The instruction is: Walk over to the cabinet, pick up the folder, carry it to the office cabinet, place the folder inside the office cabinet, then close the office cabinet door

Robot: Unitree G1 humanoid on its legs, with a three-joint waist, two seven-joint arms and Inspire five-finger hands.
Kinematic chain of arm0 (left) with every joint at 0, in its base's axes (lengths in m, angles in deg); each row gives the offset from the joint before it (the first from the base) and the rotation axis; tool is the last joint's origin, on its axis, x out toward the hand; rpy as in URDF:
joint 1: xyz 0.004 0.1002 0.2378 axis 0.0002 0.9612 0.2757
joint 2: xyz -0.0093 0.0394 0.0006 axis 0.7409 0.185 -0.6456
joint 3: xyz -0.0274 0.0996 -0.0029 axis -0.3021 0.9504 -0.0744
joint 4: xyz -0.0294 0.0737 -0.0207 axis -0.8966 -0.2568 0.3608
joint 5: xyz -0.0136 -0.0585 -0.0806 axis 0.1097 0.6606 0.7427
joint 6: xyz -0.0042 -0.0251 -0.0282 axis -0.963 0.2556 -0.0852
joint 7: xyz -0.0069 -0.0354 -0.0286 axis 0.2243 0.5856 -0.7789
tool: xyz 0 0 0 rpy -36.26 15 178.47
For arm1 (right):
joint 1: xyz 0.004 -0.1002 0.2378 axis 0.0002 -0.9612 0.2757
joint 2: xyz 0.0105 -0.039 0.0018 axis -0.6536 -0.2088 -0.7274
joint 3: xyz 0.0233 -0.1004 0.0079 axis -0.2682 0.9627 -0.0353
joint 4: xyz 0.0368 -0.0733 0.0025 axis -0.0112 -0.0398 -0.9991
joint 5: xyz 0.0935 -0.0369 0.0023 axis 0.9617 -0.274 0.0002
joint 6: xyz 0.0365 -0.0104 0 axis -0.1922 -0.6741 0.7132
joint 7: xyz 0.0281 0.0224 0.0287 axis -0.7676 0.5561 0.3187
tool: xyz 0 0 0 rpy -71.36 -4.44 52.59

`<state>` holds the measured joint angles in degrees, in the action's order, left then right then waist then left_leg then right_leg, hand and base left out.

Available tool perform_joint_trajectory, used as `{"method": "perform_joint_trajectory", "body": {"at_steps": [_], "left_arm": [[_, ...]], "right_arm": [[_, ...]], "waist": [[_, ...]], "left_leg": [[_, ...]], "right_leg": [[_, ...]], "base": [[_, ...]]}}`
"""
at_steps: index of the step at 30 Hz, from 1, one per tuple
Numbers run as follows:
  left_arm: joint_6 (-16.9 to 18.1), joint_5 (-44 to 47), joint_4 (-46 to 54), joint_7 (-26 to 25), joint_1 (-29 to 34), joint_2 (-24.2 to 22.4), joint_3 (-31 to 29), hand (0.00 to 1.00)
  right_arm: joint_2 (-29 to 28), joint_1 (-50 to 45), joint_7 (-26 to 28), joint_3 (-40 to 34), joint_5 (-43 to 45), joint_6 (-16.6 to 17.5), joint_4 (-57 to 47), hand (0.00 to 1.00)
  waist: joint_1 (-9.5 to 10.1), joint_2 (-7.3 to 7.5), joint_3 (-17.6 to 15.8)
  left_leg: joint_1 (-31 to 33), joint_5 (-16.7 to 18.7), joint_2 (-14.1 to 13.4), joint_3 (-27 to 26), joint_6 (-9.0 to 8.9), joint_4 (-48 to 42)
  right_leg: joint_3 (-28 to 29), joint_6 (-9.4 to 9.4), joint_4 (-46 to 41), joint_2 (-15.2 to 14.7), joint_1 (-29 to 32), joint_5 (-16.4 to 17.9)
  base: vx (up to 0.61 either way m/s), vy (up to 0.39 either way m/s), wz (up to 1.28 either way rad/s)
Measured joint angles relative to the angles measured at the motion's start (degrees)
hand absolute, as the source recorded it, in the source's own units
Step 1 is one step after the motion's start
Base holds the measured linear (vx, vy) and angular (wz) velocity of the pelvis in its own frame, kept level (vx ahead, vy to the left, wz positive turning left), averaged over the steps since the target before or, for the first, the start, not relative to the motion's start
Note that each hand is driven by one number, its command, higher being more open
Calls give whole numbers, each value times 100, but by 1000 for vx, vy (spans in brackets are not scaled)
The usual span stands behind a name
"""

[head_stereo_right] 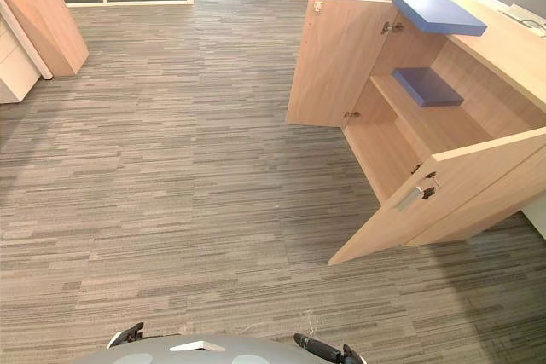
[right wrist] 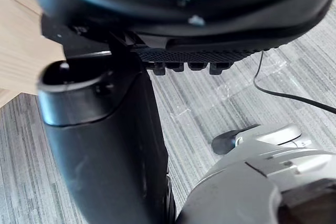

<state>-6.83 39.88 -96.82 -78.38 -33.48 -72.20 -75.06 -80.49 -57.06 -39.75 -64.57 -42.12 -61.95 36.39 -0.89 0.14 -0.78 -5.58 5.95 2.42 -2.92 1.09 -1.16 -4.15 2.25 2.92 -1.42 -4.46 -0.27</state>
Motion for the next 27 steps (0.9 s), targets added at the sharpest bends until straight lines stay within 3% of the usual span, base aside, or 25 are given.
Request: {"method": "perform_joint_trajectory", "body": {"at_steps": [15,27], "left_arm": [[106,641,6,238,-15,24,5,100],[108,1026,5,395,-95,147,158,100]], "right_arm": [[-13,132,12,5,-8,-2,4,100],[-20,188,45,136,-7,-25,-3,100]], "waist": [[-67,18,-150],[-77,130,-237]], "left_leg": [[-101,-115,-13,-50,-41,201],[60,-228,-25,-33,-33,446]], "right_leg": [[-61,17,25,10,-22,-5],[-119,-3,151,40,200,-54]], "base": [[-29,-14,-1],[6,-6,0]]}}
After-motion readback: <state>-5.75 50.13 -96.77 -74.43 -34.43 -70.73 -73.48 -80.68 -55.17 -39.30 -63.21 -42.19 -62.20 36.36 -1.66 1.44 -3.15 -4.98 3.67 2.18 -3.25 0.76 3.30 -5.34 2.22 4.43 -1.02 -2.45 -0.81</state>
